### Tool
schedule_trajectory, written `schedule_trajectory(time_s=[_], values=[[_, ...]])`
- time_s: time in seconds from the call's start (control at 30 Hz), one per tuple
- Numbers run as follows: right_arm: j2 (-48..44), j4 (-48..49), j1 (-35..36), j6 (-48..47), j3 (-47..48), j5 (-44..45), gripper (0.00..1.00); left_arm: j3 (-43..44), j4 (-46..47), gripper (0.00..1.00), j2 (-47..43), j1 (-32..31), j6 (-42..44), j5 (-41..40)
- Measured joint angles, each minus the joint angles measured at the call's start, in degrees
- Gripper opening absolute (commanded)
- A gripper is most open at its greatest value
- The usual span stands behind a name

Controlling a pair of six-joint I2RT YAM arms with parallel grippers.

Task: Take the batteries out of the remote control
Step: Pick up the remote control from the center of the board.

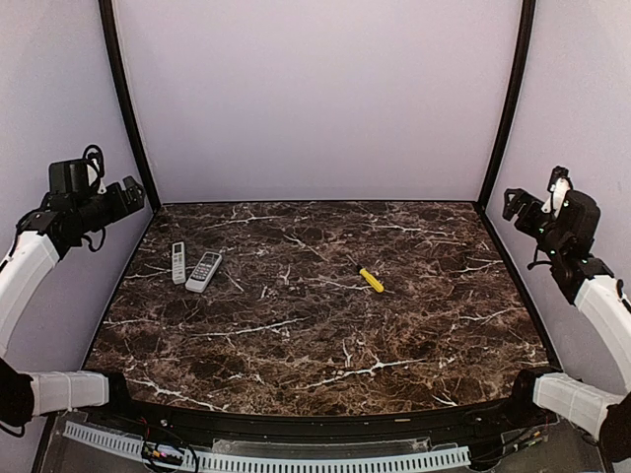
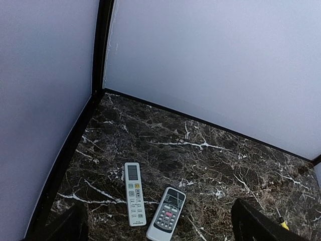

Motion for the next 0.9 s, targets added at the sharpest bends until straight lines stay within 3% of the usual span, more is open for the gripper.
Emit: schedule_trajectory(time_s=[0.3,0.63,0.9], values=[[1.7,-4.9,0.0,2.6,2.4,3.9,0.99,2.9,-4.3,0.99,0.8,0.0,3.7,5.9],[4.5,-7.1,0.1,1.2,4.7,-2.8,0.96,4.8,-8.6,0.98,6.4,-0.6,6.3,5.4],[10.3,-7.0,5.8,1.0,7.6,-5.1,0.94,4.0,-8.3,0.99,13.5,-7.6,3.5,2.9]])
